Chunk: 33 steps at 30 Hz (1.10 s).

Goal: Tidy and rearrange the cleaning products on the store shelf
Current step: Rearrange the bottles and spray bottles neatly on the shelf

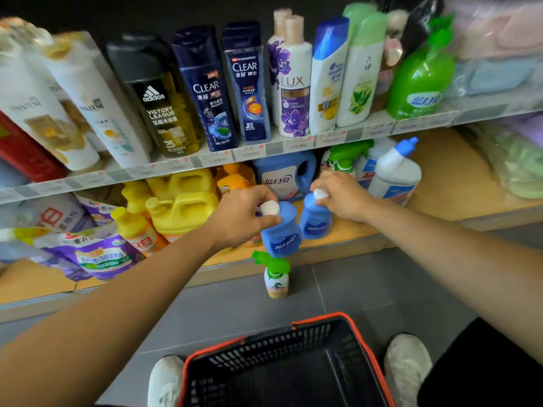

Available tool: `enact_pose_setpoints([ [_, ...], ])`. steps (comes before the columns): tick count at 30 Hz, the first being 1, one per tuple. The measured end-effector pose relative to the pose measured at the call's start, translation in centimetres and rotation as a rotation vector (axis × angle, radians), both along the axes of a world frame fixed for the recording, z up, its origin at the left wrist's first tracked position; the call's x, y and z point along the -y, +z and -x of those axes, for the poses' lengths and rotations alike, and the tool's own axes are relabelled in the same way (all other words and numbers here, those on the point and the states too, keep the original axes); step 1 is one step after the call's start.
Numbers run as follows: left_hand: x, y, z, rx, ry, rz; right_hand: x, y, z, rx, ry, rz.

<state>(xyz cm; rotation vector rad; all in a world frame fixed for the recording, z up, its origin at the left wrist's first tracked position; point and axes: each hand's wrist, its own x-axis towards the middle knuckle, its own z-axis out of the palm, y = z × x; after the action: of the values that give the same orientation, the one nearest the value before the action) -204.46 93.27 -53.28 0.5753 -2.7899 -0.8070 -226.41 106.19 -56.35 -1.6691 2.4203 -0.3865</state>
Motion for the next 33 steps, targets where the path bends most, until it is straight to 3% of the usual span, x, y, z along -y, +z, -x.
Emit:
enact_pose_setpoints([
  [9,1.8,-3.7,6.3,0.27,-0.053,0.431,-0.9,-2.2,0.9,0.089,-0.207,0.119],
  [15,2.6,-4.9,6.2,0.186,0.006,0.689,-0.2,-3.0,0.6,0.277,-0.25,0.201],
  [19,2.2,-5.5,5.9,0.125,0.032,0.69,0.2,-3.8,0.1,0.509,-0.326,0.302],
  [22,1.2,-5.6,6.4,0.011,0.01,0.59,0.0,-4.4,-0.1,0.766,-0.565,0.479],
  [26,-0.5,-5.7,7.7,-0.02,-0.119,0.536,0.0,-4.4,1.7,0.91,-0.827,0.688],
  [28,-0.8,-6.0,8.0,-0.012,-0.124,0.521,0.0,-4.2,2.9,1.098,-0.814,0.698],
  [33,-0.7,-6.5,7.1,-0.068,-0.097,0.509,0.3,-3.4,5.4,1.488,-0.66,0.499],
])
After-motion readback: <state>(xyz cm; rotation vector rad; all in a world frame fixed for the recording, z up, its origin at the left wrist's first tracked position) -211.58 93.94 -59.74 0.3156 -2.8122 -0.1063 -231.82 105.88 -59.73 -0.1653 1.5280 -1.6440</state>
